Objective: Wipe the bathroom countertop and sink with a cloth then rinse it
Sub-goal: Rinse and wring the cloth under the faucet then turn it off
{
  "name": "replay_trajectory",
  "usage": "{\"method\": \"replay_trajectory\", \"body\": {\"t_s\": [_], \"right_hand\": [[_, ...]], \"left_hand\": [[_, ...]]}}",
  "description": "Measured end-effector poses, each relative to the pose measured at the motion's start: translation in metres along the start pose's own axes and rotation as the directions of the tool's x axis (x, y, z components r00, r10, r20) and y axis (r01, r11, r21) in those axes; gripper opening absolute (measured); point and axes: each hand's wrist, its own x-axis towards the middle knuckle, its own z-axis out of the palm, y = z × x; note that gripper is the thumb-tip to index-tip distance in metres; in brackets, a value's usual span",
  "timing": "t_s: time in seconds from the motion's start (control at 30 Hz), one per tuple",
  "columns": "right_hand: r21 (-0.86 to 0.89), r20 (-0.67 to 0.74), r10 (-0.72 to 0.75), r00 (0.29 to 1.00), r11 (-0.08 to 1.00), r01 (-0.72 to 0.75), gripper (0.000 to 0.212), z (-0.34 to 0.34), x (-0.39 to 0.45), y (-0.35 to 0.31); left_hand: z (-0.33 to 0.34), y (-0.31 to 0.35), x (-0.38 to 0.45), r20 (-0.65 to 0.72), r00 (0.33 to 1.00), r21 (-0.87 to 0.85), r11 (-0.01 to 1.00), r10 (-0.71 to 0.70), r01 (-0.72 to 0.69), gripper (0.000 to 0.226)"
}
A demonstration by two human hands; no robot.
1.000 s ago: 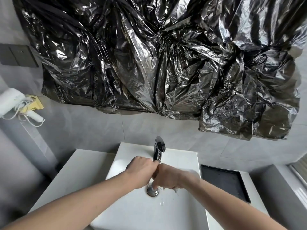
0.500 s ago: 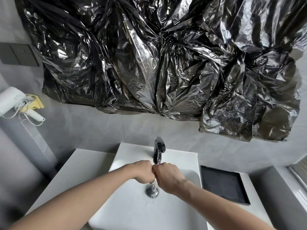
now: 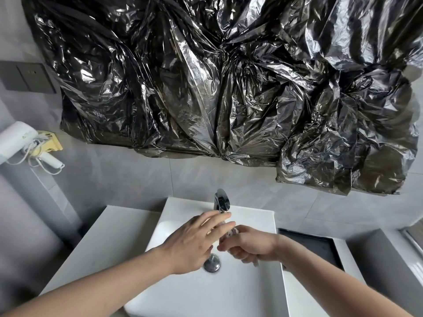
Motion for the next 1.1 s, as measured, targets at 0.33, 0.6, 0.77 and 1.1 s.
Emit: {"method": "replay_trajectory", "body": {"t_s": [0.33,0.6,0.77,1.1], "right_hand": [[-0.596,-0.367,-0.084,0.927,0.786,-0.165,0.03,0.032,0.02,-0.008],[-0.899,-0.361,-0.322,0.875,0.368,-0.236,0.018,0.035,0.027,0.009],[-0.958,-0.27,-0.39,0.88,0.203,-0.204,0.017,0.028,0.029,0.014],[-0.855,-0.392,-0.526,0.755,0.511,-0.088,0.023,0.017,0.034,0.025]], "left_hand": [[-0.017,0.007,0.039,0.292,0.923,0.266,0.948,-0.25,0.173,0.021],[-0.002,0.013,0.047,0.505,0.736,0.14,0.884,-0.451,0.446,0.008],[0.008,0.009,0.05,0.661,0.596,-0.08,0.747,-0.456,0.66,0.026],[0.006,0.002,0.046,0.558,0.641,-0.315,0.579,-0.528,0.752,0.02]]}}
